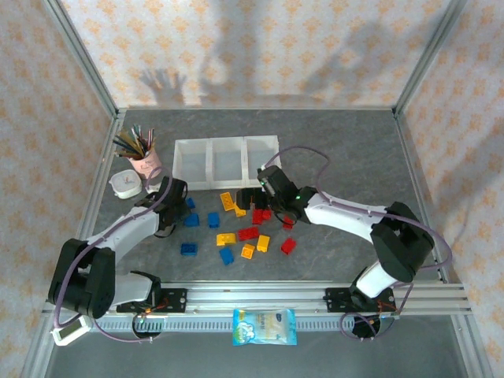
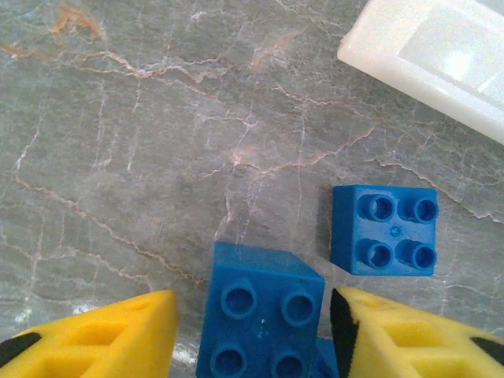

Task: Sort the legos into containers by color
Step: Pick up the lego from the middle-left of the table.

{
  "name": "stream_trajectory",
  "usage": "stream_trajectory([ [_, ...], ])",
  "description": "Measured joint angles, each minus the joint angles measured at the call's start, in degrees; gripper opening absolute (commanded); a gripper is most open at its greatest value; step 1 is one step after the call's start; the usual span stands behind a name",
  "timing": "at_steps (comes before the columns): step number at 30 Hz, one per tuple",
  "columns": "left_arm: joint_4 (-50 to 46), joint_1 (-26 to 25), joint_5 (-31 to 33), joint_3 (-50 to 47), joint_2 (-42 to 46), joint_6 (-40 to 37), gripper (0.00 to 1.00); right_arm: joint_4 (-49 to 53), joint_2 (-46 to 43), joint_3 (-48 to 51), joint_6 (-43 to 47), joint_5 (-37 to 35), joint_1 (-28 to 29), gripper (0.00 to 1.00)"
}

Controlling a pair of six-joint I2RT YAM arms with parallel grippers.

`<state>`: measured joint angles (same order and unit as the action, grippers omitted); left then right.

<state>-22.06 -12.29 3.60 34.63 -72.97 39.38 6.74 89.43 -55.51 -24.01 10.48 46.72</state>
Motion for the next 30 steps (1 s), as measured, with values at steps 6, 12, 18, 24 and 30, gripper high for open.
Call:
stream_trajectory([
  [6, 1.16, 0.0, -0.04, -0.31, -0.42, -0.46, 0.36, 0.11, 0.09, 0.0, -0.02, 0.0, 0.0, 1.0],
  [12, 1.95, 0.0, 0.02, -0.52, 0.0, -0.42, 0.25, 0.11, 0.11, 0.0, -0.04, 0.02, 0.0, 1.0],
  [18, 1.68, 0.0, -0.04, -0.72, 1.7, -0.42, 0.23, 0.11, 0.11, 0.0, -0.28, 0.02, 0.0, 1.0],
  [24, -1.95, 0.0, 0.07, 1.27, 6.21, -0.44, 0.21, 0.15, 0.09, -0.79, -0.52, 0.0, 0.0, 1.0],
  [30, -5.92, 0.0, 0.35, 9.66, 9.42, -1.64, 0.2, 0.13, 0.09, -3.87, -0.52, -0.85, 0.0, 1.0],
])
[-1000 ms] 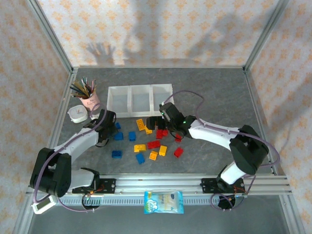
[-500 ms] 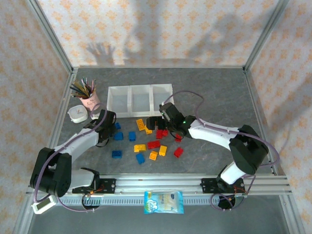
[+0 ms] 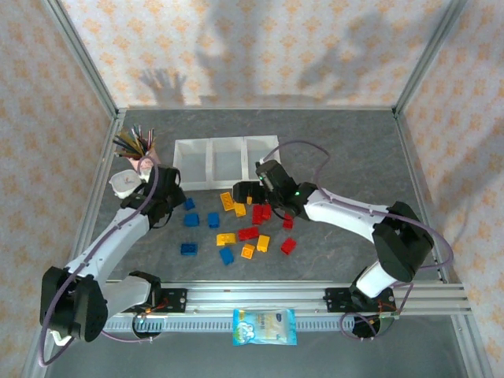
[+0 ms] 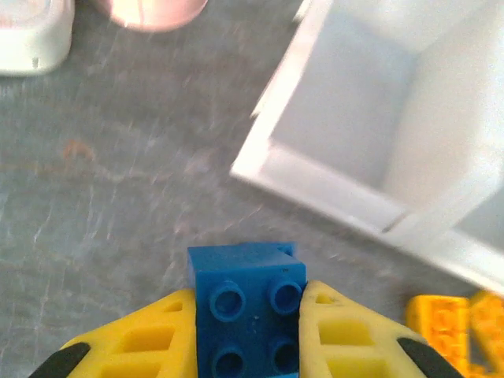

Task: Sort the legos into containers by color
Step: Pick up the lego from the middle-left of the table, then place the lego in the container.

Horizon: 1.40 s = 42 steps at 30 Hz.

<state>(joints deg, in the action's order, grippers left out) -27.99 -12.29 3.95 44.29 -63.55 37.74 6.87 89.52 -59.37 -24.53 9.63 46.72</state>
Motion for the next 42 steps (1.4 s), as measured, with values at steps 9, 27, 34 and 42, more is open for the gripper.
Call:
stream_trajectory([
  [9, 1.11, 0.0, 0.13, 10.97, -7.08, -2.89, 0.2, -0.07, 1.31, -5.51, 0.07, -2.8, -0.44, 1.0],
  [27, 10.71, 0.85, -0.5, 27.91, -39.8, -6.8, 0.23, -0.46, 4.52, -7.19, 1.01, -5.22, -4.15, 1.0],
  [34, 10.69, 1.31, -2.58, 29.35, -40.11, -7.3, 0.33, -0.42, 4.5, -7.3, 1.95, -5.31, -4.42, 1.0],
  [42, 10.56, 0.96, -4.66, 18.62, -25.94, -7.21, 0.42, 0.15, 4.0, -7.23, 3.15, -3.63, -4.28, 1.0],
])
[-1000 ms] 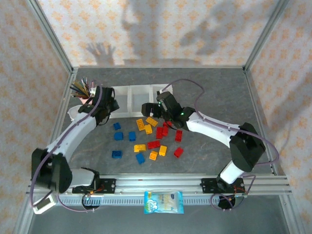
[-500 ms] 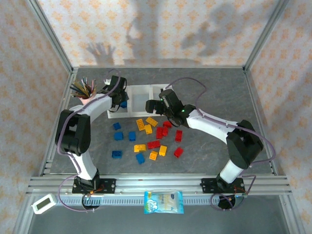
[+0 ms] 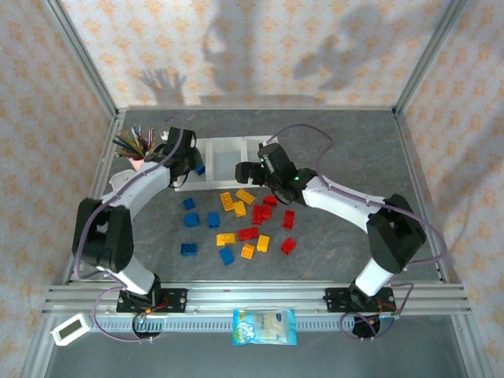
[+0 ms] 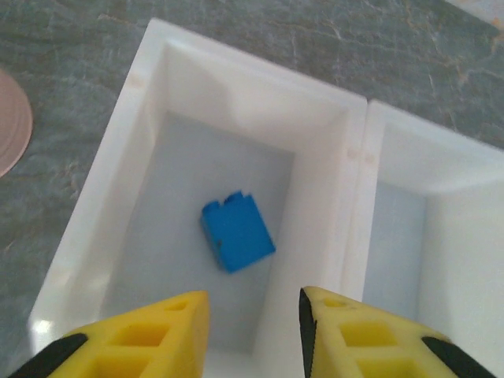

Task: Sort the legos into containers by color
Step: Place the lego in the container.

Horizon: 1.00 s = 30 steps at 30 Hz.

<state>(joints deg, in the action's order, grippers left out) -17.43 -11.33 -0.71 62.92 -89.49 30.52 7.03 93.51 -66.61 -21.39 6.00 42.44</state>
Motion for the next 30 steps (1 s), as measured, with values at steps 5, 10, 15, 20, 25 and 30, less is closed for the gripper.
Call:
stream_trajectory([
  [5, -1.7, -1.03, -0.35, -7.78, 8.22, 0.79, 0.51, 0.96, -2.43, 1.95, 0.02, 0.09, 2.19, 1.0],
  [10, -4.98, -2.89, 0.04, -14.03, 12.55, 1.55, 0.6, 1.18, -2.89, 3.76, -0.11, 0.48, 5.09, 1.0],
  [15, -5.9, -3.39, 0.09, -19.5, 13.62, 2.58, 0.67, 1.09, -2.82, 6.29, -1.57, 1.31, 6.99, 1.0],
  [20, -4.76, -3.39, -0.59, -22.03, 12.7, 3.37, 0.7, -0.5, -1.44, 6.8, -3.5, 2.05, 7.67, 1.0],
  [25, -2.34, -3.58, -0.35, -22.05, 7.89, 4.2, 0.7, -2.67, -0.98, 7.32, -4.55, 2.34, 7.67, 1.0],
  [30, 0.2, -3.58, 0.31, -22.05, 4.55, 5.46, 0.67, -3.54, -0.98, 7.32, -4.57, 1.88, 7.67, 1.0],
])
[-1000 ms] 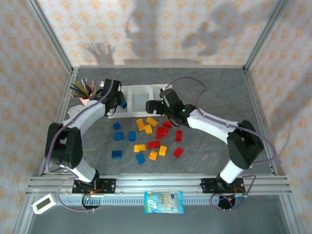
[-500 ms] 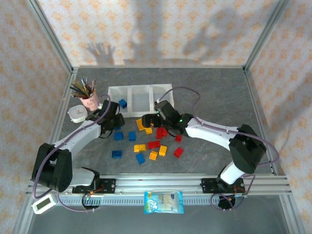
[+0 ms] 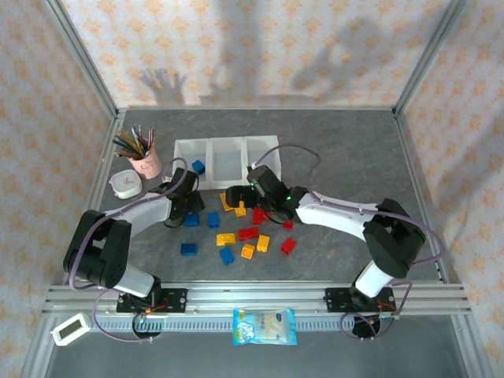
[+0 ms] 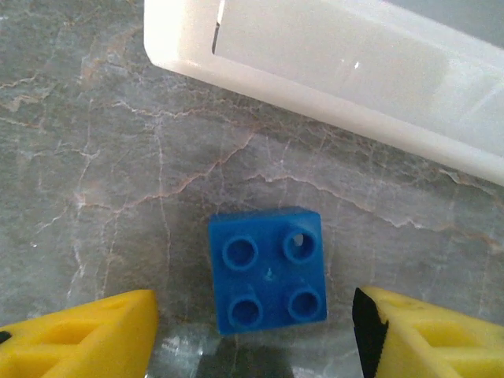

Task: Sort the legos into containers by color
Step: Place the lego in the container, then pick up the lego from the middle-left of the table.

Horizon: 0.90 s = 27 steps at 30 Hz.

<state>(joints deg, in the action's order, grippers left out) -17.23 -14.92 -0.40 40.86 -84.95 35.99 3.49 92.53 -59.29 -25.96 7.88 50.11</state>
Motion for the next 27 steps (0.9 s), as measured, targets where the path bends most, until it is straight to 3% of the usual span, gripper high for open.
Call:
stream_trajectory([
  [9, 2.12, -0.11, 1.51, 1.25, -3.67, 0.2, 0.58, -0.11, 0.15, 0.07, 0.0, -0.44, 0.0, 0.99],
  [17, 2.08, -0.11, 3.39, 1.42, -4.31, 0.13, 0.42, -0.11, 1.6, 0.07, 0.04, -0.42, 0.0, 1.0],
  [27, 2.03, -0.11, 3.45, 1.4, -2.8, 0.04, 0.34, -0.09, 1.64, 0.04, 0.26, -0.39, 0.0, 1.0],
])
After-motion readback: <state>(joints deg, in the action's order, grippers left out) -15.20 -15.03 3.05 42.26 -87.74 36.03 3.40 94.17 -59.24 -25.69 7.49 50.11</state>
